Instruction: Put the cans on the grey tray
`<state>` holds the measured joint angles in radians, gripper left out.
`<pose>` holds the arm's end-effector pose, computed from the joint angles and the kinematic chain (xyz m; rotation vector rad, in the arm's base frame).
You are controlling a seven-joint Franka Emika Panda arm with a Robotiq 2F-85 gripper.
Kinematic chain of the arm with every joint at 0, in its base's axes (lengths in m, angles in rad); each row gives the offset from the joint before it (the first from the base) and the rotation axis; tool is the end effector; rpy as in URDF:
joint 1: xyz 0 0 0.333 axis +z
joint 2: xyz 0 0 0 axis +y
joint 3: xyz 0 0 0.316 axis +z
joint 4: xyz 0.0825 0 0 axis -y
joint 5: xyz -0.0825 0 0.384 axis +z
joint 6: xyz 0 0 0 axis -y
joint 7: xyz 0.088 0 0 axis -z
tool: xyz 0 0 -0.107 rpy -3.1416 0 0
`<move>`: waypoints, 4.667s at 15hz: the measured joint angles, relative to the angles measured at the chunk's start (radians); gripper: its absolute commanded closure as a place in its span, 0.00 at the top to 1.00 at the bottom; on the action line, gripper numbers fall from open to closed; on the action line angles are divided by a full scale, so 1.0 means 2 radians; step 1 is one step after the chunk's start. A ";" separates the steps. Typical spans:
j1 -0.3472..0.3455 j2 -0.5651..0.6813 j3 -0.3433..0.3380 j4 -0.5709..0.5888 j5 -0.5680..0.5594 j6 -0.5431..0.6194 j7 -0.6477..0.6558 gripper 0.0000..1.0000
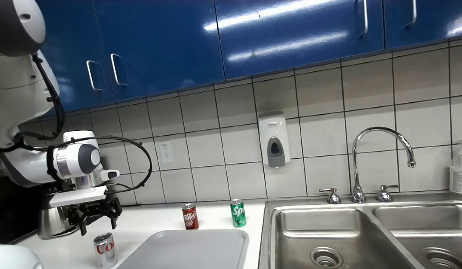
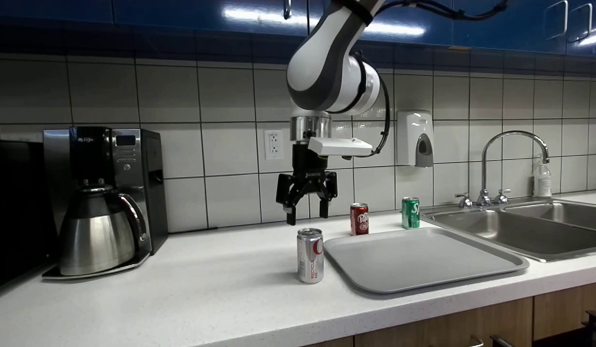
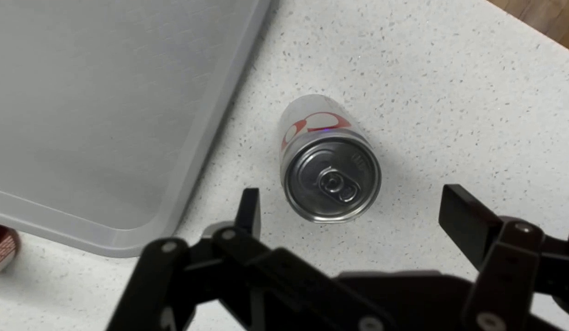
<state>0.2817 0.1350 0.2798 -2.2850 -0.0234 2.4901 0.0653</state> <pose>0.4532 0.2850 0.3035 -2.9953 -0.7815 -0.1008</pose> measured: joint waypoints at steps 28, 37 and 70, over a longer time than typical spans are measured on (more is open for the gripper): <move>0.012 0.105 -0.020 0.052 -0.058 0.000 -0.002 1.00; 0.019 0.123 -0.024 0.077 -0.061 0.000 -0.002 1.00; 0.029 0.061 -0.024 0.025 -0.063 0.000 0.007 0.38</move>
<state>0.3388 0.2567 0.2325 -2.2359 -0.1492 2.4903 0.0785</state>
